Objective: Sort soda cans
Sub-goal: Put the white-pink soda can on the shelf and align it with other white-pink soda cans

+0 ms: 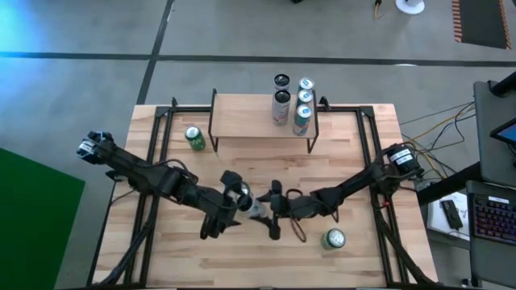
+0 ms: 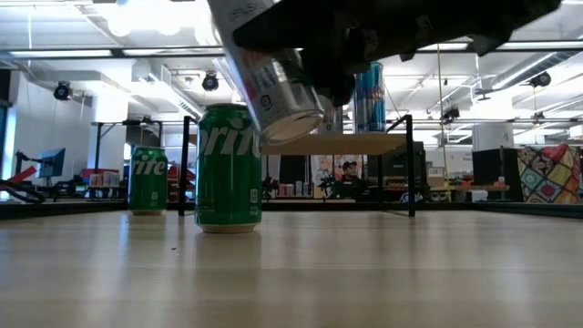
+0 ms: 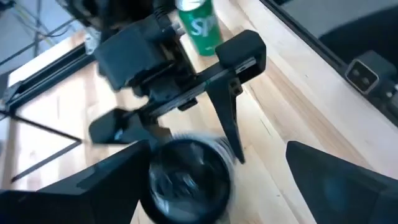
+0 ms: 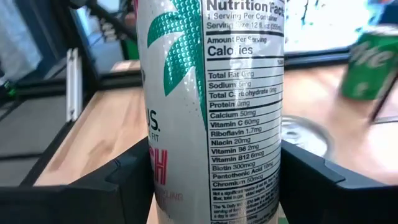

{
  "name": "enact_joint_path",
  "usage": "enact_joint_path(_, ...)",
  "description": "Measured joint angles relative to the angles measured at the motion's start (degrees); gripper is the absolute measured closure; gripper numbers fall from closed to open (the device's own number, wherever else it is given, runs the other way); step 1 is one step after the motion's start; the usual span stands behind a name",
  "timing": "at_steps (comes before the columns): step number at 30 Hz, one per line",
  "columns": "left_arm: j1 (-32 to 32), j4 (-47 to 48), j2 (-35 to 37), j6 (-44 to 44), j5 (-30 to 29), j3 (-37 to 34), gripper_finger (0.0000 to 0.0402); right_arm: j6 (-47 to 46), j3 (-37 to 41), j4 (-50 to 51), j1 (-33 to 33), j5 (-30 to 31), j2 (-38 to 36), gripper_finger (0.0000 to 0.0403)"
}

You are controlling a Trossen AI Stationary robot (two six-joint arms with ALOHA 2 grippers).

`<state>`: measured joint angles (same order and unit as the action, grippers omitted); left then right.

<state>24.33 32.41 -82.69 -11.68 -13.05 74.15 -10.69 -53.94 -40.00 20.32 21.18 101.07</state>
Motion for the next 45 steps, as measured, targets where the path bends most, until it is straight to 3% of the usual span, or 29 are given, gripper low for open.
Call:
enact_joint_path(5,-0.95,-6.74,2.44,4.21,-6.6,-4.75,0.0039,4.04,6.78,-11.62,0.02,2.04,-2.8,0.0146)
enact_joint_path(15,-5.13,-52.42,4.99,3.78,-6.95,-26.82,0.0039,15.26,16.3,-31.36,0.24,5.38,-3.43,0.0145)
enact_joint_path(23,-6.81,-71.8,0.67,5.77,-8.38,-32.13,0.0039,21.65,16.19,-33.85,0.42,7.03,-3.47,0.0145)
enact_joint_path(34,-6.72,-74.77,-8.46,5.15,-7.6,-26.79,0.0046,22.68,16.18,-33.78,0.44,10.37,-3.18,0.0145)
enact_joint_path(39,-6.72,-74.57,-10.39,5.07,-8.22,-24.85,0.0084,22.13,16.6,-33.82,0.58,10.17,-3.18,0.0145)
enact_joint_path(45,-6.8,-74.86,-10.12,5.17,-10.47,-24.46,0.0142,17.83,18.82,-33.48,-0.08,5.8,-4.73,0.0145)
